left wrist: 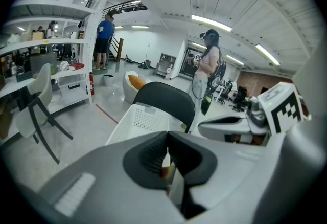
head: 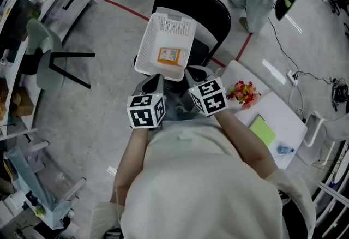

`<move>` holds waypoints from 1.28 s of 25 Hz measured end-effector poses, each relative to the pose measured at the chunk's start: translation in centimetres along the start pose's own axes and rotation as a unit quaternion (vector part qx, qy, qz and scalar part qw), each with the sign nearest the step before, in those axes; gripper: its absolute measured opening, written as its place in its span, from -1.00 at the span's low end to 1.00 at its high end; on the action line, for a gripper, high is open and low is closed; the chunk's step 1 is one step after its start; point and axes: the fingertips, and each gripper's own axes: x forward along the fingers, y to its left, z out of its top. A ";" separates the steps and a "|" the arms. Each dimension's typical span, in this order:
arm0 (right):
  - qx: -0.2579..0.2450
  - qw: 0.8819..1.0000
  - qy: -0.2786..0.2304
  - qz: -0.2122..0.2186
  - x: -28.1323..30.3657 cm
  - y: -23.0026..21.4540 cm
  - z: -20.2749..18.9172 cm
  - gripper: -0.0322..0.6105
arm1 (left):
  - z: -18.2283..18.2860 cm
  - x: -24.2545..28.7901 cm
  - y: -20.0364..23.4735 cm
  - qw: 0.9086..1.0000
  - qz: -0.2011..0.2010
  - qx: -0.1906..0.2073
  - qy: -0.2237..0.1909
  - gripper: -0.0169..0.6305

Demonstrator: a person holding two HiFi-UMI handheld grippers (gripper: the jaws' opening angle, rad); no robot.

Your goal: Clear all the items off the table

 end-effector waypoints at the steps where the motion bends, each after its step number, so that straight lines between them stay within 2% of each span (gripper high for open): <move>1: -0.001 1.000 0.000 0.000 -0.3 0.1 -0.2 -0.90 | -0.2 -0.2 -0.2 1.000 0.000 -0.001 -0.001 -0.92; 7: 0.000 1.000 0.001 -0.003 -2.1 0.3 -1.3 -0.90 | -1.0 -1.0 -1.4 1.000 0.001 -0.001 -0.001 -0.92; 13: 0.013 1.000 -0.001 -0.014 -4.3 0.6 -2.9 -0.90 | -2.2 -1.7 -2.8 1.000 -0.009 0.019 0.012 -0.92; 20: 0.035 0.998 -0.006 -0.050 -6.9 0.4 -5.0 -0.90 | -2.7 -2.4 -4.2 0.998 -0.036 0.042 0.017 -0.92; 26: 0.063 0.995 -0.010 -0.070 -8.9 3.1 -6.3 -0.90 | -4.3 -4.3 -4.4 0.996 -0.067 0.053 0.030 -0.92; 32: 0.102 0.989 -0.025 -0.100 -10.7 6.3 -7.2 -0.90 | -6.4 -6.7 -4.9 0.990 -0.096 0.100 0.038 -0.92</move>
